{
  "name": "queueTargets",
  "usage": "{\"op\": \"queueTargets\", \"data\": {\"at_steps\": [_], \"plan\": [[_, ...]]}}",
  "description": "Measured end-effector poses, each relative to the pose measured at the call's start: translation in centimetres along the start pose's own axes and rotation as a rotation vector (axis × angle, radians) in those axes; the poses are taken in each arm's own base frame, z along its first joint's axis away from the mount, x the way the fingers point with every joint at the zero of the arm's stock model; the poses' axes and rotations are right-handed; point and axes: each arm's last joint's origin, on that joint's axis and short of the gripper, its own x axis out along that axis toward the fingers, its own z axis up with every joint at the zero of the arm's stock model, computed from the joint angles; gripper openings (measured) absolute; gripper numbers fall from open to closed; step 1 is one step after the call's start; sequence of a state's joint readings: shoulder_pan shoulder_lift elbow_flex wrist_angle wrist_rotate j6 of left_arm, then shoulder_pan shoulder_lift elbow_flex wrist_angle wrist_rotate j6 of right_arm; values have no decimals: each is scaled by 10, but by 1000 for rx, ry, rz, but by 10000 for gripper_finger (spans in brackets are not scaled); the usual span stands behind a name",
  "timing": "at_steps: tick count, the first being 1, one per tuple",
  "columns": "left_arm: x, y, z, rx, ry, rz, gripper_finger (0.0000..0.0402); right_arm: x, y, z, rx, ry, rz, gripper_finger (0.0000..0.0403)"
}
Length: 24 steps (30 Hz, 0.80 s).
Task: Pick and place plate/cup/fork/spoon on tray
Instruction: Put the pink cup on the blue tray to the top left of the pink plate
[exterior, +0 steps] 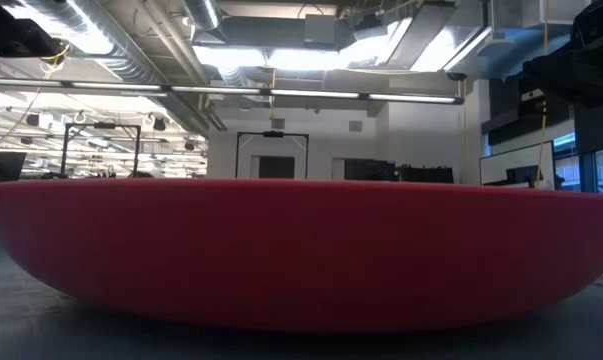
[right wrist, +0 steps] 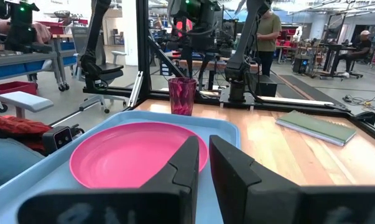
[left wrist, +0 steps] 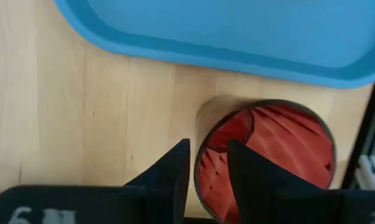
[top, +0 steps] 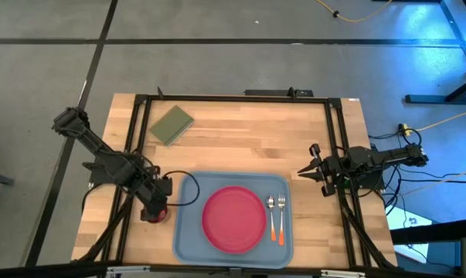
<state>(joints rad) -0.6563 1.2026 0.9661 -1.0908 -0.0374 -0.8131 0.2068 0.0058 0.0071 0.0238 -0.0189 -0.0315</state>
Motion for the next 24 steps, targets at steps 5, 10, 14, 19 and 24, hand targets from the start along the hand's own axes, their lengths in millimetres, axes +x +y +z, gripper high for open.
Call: {"op": "queueTargets", "data": {"at_steps": [5, 10, 14, 19, 24], "plan": [[8, -3, 3, 37, 21, 30, 100, 0, 0, 0, 0, 0, 0, 45], [16, -5, 5, 42, 47, 57, 100, 0, 0, 0, 0, 0, 0, 46], [24, -8, 6, 43, 73, 81, 100, 0, 0, 0, 0, 0, 0, 45], [30, -10, 8, 44, 100, 94, 98, 0, 0, 0, 0, 0, 0, 45], [30, -10, 8, 121, 105, 90, 74, 0, 0, 0, 0, 0, 0, 46]]}}
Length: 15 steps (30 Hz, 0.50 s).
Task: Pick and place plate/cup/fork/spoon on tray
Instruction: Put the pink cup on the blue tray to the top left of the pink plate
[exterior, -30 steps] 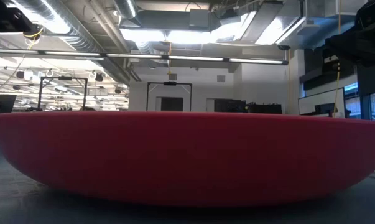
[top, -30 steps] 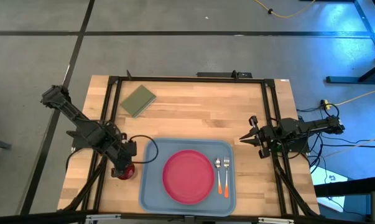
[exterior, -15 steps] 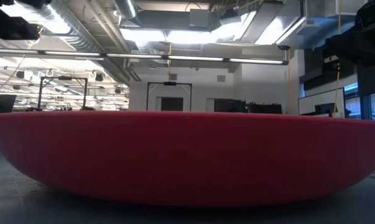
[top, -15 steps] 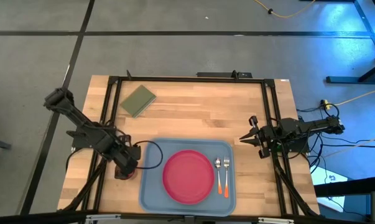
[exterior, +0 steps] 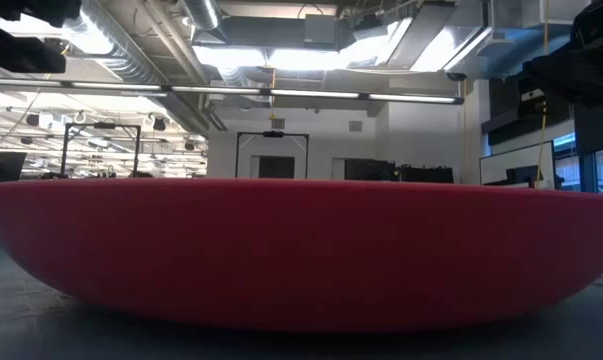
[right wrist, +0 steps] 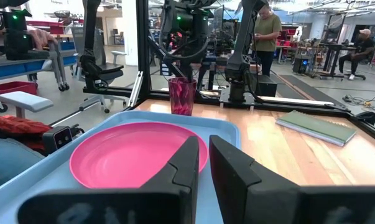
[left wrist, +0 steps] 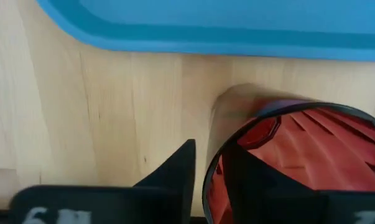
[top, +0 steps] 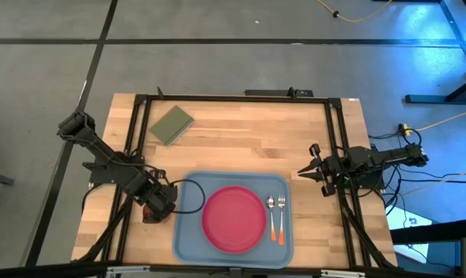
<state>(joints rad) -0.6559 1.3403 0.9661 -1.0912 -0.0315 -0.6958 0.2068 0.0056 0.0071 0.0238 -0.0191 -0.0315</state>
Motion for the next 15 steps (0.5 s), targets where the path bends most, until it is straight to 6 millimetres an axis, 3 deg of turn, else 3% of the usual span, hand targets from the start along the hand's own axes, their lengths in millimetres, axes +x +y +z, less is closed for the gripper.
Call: {"op": "queueTargets", "data": {"at_steps": [6, 15], "plan": [[0, 0, 0, 24, 11, -16, 12, 0, 0, 0, 0, 0, 0, 45], [-8, 5, -1, -105, 88, -119, 5, 0, 0, 0, 0, 0, 0, 45]]}}
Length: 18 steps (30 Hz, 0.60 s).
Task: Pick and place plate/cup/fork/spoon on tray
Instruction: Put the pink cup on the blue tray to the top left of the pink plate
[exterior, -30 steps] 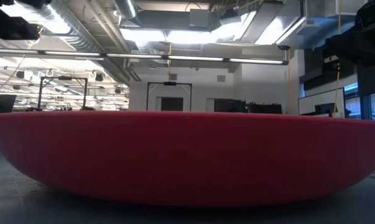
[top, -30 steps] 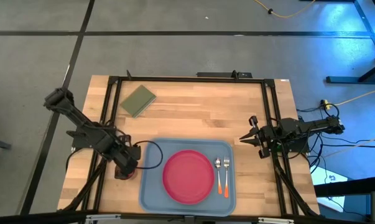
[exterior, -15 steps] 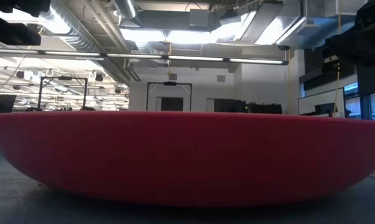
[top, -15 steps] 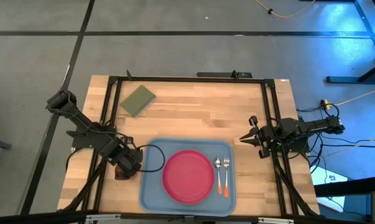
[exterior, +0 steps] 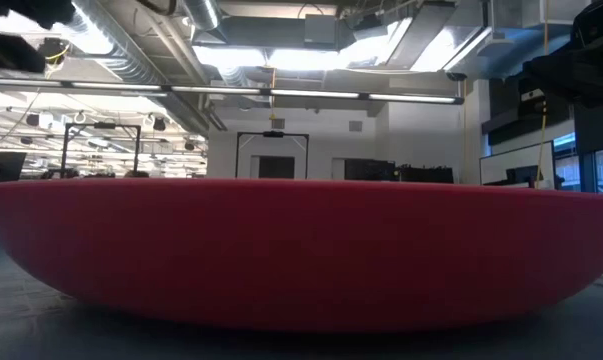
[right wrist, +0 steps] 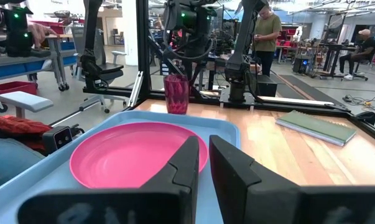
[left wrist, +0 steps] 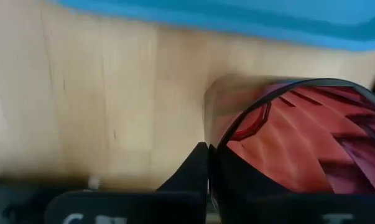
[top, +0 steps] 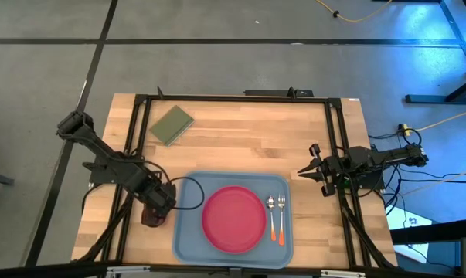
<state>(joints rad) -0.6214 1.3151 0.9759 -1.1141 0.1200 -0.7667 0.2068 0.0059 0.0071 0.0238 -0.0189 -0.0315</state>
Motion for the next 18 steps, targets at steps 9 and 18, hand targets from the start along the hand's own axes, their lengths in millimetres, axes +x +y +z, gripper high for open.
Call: {"op": "queueTargets", "data": {"at_steps": [9, 18], "plan": [[-69, -4, 12, -65, -162, 51, 5, 0, 0, 0, -3, 0, 0, 46], [-94, -1, 39, 15, -490, 152, 6, 0, 0, 0, -3, 0, 0, 45]]}}
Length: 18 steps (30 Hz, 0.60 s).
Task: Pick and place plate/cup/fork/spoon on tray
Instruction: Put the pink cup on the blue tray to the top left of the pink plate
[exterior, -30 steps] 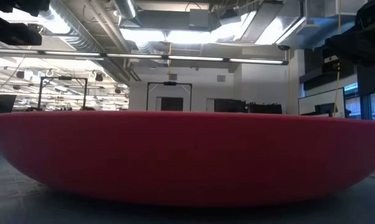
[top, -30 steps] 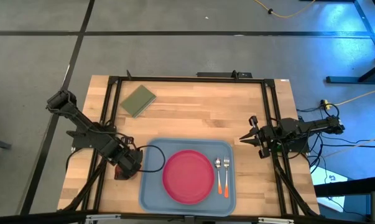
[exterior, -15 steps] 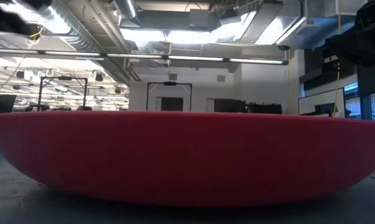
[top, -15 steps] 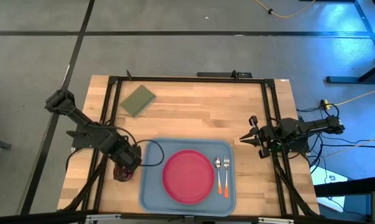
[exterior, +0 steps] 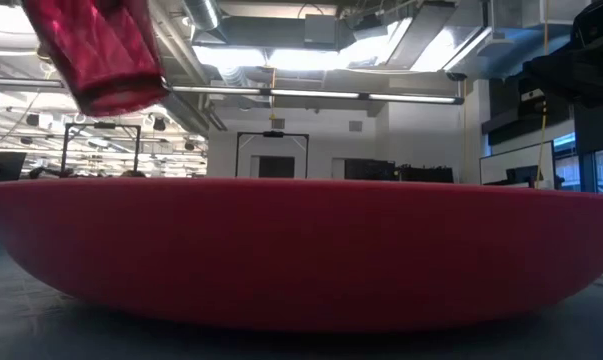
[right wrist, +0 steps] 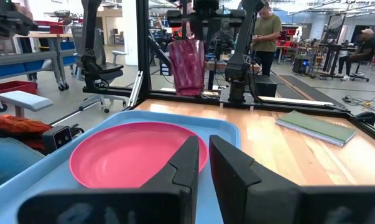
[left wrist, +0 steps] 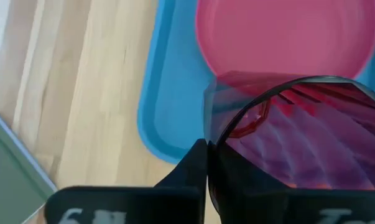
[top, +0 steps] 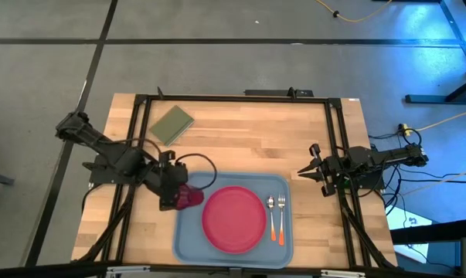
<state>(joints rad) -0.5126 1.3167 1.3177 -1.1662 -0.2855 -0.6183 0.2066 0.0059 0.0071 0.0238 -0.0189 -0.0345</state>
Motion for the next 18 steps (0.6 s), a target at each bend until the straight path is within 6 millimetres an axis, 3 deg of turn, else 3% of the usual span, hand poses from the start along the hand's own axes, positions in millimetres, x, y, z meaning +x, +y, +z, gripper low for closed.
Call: {"op": "queueTargets", "data": {"at_steps": [11, 18], "plan": [[56, 11, 15, 16, 158, 124, 6, 0, 0, 0, 0, 0, 0, 45], [89, 11, 20, 53, 302, 101, 7, 0, 0, 0, 0, 0, 0, 45]]}}
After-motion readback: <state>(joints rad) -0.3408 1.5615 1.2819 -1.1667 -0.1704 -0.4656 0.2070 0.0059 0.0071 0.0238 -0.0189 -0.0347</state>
